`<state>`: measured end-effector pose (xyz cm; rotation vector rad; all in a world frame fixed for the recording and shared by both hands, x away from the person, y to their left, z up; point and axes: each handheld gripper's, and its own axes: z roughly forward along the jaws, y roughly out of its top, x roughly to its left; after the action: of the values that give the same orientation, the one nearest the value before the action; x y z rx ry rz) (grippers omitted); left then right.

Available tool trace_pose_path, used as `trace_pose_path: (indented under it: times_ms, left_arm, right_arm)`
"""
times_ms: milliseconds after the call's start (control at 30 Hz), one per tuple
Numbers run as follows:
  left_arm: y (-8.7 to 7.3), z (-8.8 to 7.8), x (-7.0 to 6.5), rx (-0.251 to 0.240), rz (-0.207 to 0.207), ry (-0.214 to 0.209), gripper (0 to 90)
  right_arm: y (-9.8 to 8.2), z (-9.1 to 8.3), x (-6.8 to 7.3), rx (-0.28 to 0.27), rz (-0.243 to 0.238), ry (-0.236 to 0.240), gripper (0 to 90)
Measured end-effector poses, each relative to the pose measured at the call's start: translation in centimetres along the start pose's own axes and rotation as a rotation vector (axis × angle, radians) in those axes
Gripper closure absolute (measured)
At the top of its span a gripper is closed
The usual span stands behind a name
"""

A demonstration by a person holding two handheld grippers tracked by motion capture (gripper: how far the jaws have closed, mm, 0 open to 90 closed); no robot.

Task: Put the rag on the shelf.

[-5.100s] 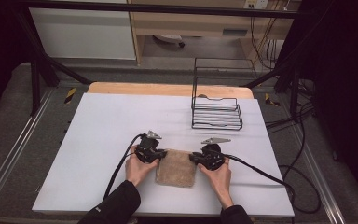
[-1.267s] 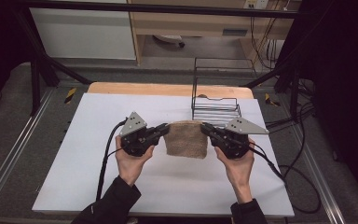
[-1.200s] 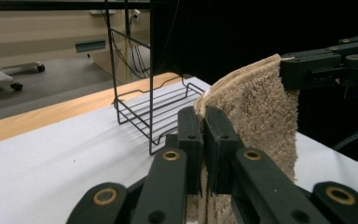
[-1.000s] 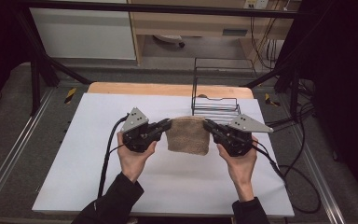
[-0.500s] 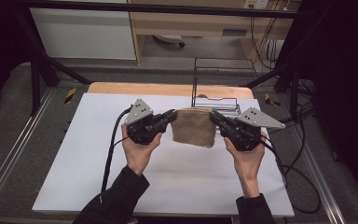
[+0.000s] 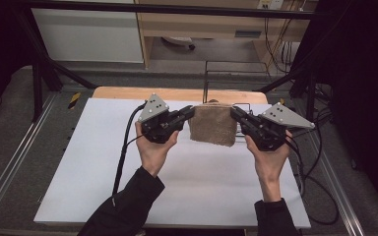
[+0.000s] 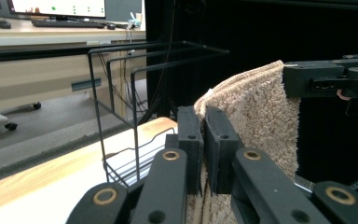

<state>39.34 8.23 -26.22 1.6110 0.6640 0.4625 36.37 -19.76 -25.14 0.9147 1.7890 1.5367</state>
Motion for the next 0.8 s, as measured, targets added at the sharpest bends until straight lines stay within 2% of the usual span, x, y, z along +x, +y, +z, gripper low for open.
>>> trace_pose_path:
  times_ms: [800]
  left_arm:
    - [4.2,3.7,-0.6,-0.050,0.005,-0.015,85.5]
  right_arm:
    - [3.5,-0.9,-3.0,-0.055,-0.007,-0.075,86.4]
